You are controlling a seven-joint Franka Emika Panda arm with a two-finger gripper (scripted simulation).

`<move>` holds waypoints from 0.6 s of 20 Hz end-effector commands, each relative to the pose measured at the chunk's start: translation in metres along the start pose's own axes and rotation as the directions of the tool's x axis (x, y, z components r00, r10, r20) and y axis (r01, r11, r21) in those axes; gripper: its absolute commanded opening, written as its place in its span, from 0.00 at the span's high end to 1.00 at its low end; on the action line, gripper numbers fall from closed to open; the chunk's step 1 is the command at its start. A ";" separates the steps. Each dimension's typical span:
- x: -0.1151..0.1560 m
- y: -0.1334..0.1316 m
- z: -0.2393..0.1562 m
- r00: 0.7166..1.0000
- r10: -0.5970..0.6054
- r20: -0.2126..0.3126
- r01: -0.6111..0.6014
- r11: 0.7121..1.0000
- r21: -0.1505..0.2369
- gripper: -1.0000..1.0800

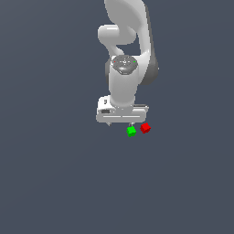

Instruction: Stack the red cube on top of the green cube.

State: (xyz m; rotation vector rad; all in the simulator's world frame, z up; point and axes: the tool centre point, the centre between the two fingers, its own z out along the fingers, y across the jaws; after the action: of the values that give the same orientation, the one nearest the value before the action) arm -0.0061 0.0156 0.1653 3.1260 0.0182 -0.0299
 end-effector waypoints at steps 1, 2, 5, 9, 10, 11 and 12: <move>0.000 0.000 0.000 1.000 0.000 0.000 0.000 1.000 0.000 0.04; 0.000 0.000 0.000 1.000 -0.001 0.000 0.001 1.000 0.000 0.04; -0.001 -0.006 0.004 1.000 -0.017 -0.001 0.017 1.000 0.001 0.04; -0.006 -0.026 0.014 0.998 -0.066 -0.004 0.066 0.998 0.002 0.04; -0.008 -0.032 0.018 0.996 -0.084 -0.005 0.084 0.996 0.003 0.04; -0.011 -0.039 0.022 0.995 -0.103 -0.006 0.103 0.995 0.003 0.04; -0.013 -0.048 0.027 0.992 -0.125 -0.007 0.125 0.992 0.004 0.04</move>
State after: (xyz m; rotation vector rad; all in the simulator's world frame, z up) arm -0.0165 0.0510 0.1445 3.1258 0.1665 -0.0221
